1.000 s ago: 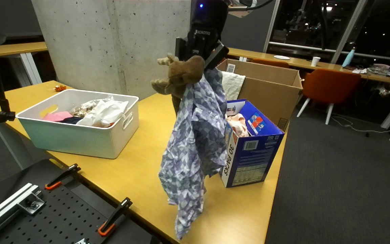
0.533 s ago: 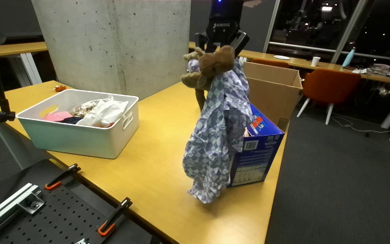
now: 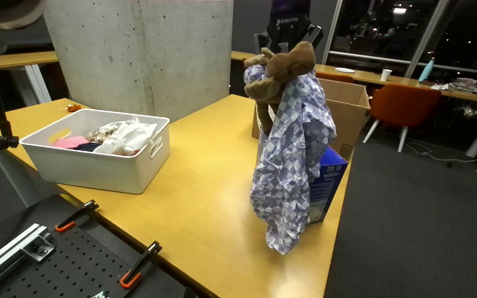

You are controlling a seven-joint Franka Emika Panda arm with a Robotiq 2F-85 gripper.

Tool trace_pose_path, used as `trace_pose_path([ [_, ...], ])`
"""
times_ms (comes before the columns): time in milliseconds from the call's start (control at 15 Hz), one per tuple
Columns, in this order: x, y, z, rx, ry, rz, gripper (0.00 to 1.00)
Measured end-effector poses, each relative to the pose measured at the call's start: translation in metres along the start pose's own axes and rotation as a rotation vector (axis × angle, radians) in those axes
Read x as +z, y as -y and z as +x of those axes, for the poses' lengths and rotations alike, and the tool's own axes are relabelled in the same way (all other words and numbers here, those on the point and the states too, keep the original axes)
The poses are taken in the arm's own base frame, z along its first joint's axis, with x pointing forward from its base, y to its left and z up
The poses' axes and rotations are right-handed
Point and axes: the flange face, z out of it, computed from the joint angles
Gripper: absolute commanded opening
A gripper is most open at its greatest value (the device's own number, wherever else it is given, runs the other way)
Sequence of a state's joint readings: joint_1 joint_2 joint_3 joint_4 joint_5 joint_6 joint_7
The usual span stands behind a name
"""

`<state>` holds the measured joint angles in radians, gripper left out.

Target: Remove the toy moose and checked cloth from the white basket, put them on the table and then put them inside the blue box

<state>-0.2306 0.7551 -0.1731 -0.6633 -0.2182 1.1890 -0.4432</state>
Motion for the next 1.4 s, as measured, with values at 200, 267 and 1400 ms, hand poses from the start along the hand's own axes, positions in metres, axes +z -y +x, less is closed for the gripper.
trace_pose_path([
  [200,0.020,0.003,0.020,0.057,0.037,-0.047,0.05],
  [267,0.024,0.005,0.025,0.086,0.045,-0.064,0.05],
  [1400,0.021,0.017,0.060,0.328,-0.077,-0.243,0.05],
])
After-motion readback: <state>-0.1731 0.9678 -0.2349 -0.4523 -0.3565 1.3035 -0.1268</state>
